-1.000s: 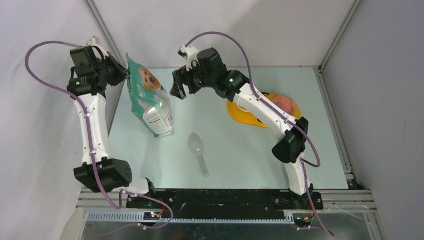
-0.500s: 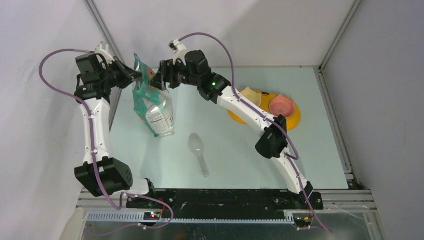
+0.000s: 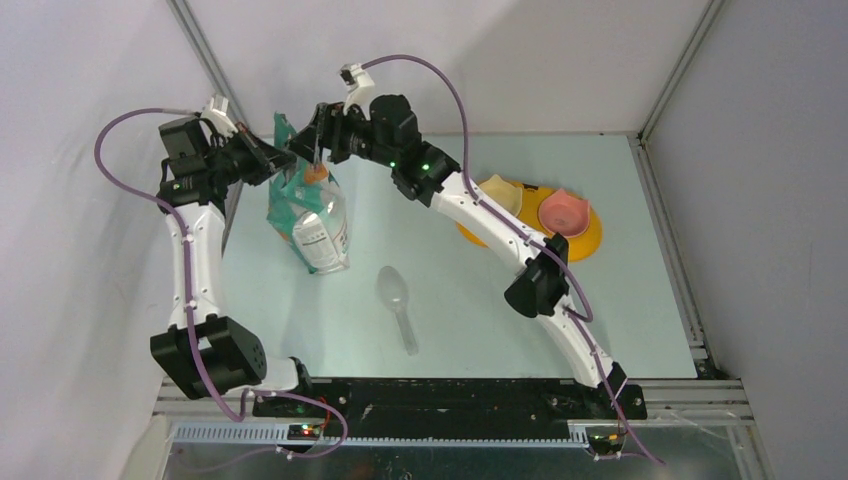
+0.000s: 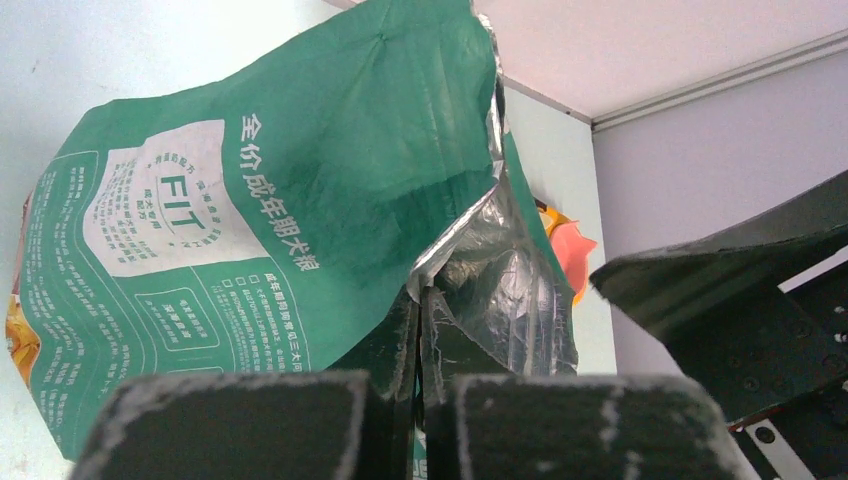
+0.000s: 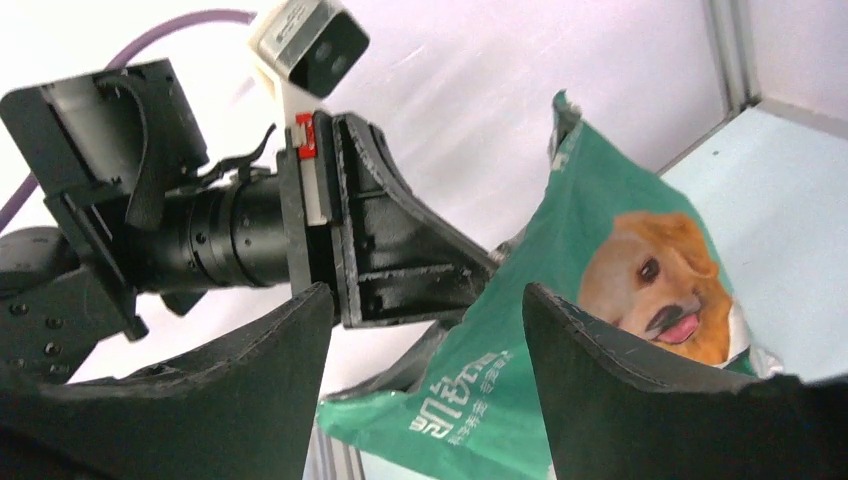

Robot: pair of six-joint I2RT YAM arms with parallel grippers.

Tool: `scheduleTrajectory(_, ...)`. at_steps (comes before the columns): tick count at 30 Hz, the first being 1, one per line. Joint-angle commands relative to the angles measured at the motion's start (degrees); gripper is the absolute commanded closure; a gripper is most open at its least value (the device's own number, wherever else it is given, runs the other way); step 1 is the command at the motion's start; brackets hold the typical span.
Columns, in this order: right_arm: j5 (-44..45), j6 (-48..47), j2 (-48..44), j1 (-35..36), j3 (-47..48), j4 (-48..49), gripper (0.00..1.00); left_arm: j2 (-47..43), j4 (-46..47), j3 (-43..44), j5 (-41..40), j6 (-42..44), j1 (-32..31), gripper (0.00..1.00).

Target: Serve the pet food

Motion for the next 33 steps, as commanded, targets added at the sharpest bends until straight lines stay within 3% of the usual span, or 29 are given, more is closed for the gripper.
scheduleTrajectory(1,7.7,-1.6,1.3,1.0,4.2,1.1,0.29,-2.5,-3.3,-1.0,3.9,0.6,-0.6,1.0)
scheduleTrajectory(4,18.1,-6.4,1.3,2.1,4.6,-2.0,0.32,-2.8,-3.2,-1.4,3.9,0.7,-0.8,1.0)
scheduleTrajectory(12,17.8,-10.0,2.7,3.2,2.9,-2.4,0.33,-3.8,-2.5,-2.7,4.1,0.8,-2.0,1.0)
scheduleTrajectory(16,21.8,-12.3,3.3,4.2,3.0,-3.6,0.37,-4.4,-2.4,-2.9,3.5,0.7,-2.7,1.0)
scheduleTrajectory(19,26.4,-13.4,3.1,4.4,2.8,-4.8,0.46,-4.9,-2.9,-2.9,2.4,1.0,-2.8,1.0)
scheduleTrajectory(22,29.2,-15.1,2.6,4.3,2.0,-5.4,0.63,-6.0,-3.4,-3.2,0.3,1.2,-2.8,1.0)
scheduleTrajectory(24,31.1,-15.8,2.4,4.2,1.5,-5.7,0.67,-6.5,-4.3,-2.9,-1.9,1.8,-2.8,1.0)
scheduleTrajectory(29,32.9,-18.4,2.3,4.4,1.0,-5.6,0.68,-6.7,-9.8,0.1,-12.6,4.0,-3.1,1.0)
scheduleTrajectory(33,32.1,-20.1,3.3,4.6,0.5,-3.9,0.59,-8.1,-10.2,1.2,-15.7,5.3,-4.2,1.0)
